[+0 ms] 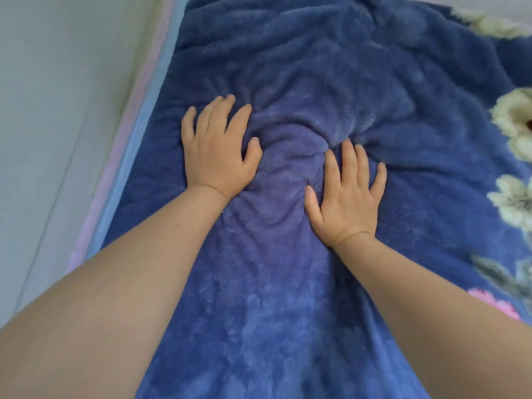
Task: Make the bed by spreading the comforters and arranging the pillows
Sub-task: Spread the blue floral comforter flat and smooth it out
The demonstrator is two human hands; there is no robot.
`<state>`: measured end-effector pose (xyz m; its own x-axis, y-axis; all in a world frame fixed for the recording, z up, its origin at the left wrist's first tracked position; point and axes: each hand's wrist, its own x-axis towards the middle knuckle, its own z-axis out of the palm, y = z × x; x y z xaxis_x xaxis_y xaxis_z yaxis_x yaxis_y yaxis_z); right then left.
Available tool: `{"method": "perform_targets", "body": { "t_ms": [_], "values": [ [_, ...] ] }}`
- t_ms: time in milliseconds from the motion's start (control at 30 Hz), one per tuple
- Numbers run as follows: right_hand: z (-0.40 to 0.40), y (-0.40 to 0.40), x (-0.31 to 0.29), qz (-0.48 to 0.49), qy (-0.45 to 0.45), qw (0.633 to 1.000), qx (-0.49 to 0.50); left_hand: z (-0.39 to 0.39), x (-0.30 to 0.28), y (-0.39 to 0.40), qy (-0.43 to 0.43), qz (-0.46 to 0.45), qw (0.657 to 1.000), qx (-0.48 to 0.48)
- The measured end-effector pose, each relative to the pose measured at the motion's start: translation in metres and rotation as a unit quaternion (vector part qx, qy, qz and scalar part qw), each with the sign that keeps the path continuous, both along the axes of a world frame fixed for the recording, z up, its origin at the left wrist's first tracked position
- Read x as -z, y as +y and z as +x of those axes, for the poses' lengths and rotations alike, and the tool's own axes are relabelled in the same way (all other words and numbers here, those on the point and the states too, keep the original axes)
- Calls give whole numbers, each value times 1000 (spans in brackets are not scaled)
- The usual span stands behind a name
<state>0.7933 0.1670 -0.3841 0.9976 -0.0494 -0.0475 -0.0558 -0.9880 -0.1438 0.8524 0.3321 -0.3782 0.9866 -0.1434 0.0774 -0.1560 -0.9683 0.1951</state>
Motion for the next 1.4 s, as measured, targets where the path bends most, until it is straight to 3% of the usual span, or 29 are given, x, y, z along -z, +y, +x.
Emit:
{"method": "perform_targets", "body": {
  "t_ms": [167,333,433,567,700,933,1067,1400],
  "values": [
    [-2,-2,-1,21,-15,1000,0,-66,-12,0,37,-91,995,34],
    [-7,-4,1,6,-40,999,-2,-205,9,-5,-28,-8,995,96],
    [-9,-4,2,-10,-68,998,-5,-210,13,-8,-37,19,997,68],
    [-30,-5,3,-25,-119,993,-2,-201,10,-16,-14,139,990,35],
    [-101,-3,-1,43,-202,978,-30,-205,-7,-25,96,166,981,0],
    [-287,-8,-3,-6,-73,995,-64,-217,-15,-29,106,226,968,-9],
    [-279,-6,1,-38,7,998,-42,-219,-11,-24,132,182,974,-31],
    [-260,-12,7,-33,-4,999,-36,-218,-15,-26,166,159,973,-29]
  ]
}}
